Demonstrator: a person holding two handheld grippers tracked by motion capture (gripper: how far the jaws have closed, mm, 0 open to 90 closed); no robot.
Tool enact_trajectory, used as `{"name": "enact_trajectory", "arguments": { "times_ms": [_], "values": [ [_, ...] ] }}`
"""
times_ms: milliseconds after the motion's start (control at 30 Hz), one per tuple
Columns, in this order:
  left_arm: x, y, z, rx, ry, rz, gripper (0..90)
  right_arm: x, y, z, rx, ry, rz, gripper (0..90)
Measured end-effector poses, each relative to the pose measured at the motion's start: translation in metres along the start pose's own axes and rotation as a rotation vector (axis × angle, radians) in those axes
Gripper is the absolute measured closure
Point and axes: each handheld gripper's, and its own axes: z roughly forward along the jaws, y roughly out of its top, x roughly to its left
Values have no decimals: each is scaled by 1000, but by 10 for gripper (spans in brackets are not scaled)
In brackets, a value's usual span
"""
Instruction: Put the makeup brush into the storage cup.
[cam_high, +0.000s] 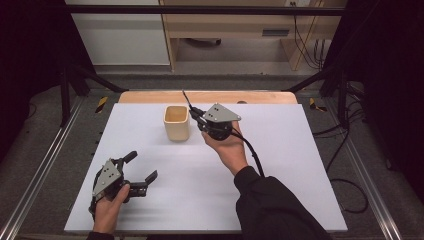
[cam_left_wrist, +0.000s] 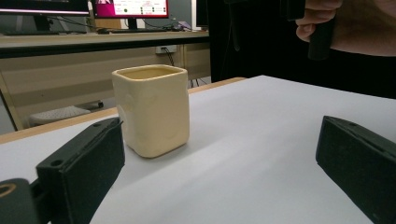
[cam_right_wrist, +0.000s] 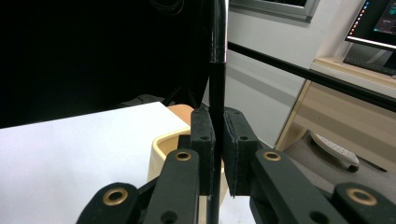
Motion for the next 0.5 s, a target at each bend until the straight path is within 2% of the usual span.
{"name": "enact_trajectory", "arguments": {
  "times_ms": [500],
  "values": [
    [2,1,-3,-15,14,-2,10,3,4,22,9,-5,-21,835]
  ]
}}
